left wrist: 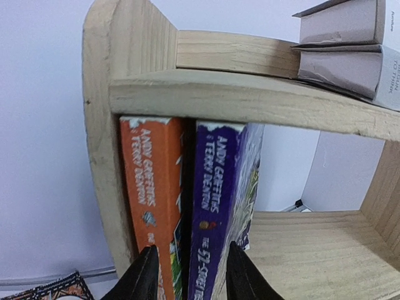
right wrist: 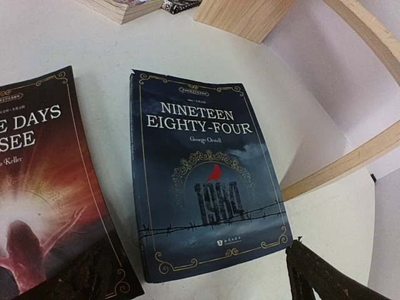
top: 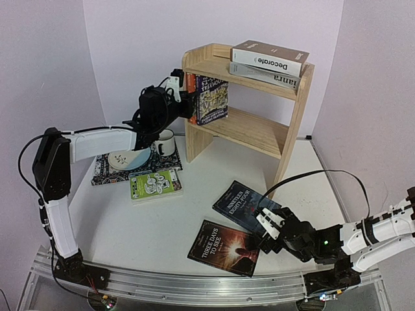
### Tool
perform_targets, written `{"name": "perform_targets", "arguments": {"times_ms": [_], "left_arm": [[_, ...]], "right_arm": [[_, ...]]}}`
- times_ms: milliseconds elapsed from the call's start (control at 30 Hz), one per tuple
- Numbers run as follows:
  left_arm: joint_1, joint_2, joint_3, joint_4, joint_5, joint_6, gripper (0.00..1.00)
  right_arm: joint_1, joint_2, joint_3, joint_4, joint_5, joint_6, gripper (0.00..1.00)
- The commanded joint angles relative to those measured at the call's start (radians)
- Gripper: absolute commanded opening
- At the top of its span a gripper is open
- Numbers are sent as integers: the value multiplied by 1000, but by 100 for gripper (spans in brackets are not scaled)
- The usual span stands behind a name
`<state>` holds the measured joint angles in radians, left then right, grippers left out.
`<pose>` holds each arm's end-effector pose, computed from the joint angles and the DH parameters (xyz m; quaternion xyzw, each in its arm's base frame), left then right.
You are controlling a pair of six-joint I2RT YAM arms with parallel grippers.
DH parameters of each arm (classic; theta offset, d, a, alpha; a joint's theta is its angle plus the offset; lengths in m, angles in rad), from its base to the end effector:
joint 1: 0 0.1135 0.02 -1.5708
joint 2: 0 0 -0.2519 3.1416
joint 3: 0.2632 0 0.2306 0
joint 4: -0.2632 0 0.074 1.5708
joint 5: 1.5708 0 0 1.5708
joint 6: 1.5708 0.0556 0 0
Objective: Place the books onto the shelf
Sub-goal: Place the book in the book pile on the shelf, then adjust the book at the center of the board.
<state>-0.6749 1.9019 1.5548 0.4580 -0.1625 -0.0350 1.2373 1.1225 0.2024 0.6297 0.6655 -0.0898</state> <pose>0.3646 -0.2802 0.3467 0.1516 0.6499 -0.2074 0.7153 0.1000 0.1836 0.1660 -0.3131 0.7173 0.0864 0.6164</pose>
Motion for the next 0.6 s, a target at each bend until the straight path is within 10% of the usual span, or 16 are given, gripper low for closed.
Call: {"name": "perform_targets", "arguments": {"times_ms": [0,567], "left_arm": [[6,-152,-125,37,-39,-44,40],[211,-460,-551,-392,66,-519,67]], "right_arm": [[-4,2,18,20,5,-1,98],[-4,14,25,16,-7,-4,98]]}}
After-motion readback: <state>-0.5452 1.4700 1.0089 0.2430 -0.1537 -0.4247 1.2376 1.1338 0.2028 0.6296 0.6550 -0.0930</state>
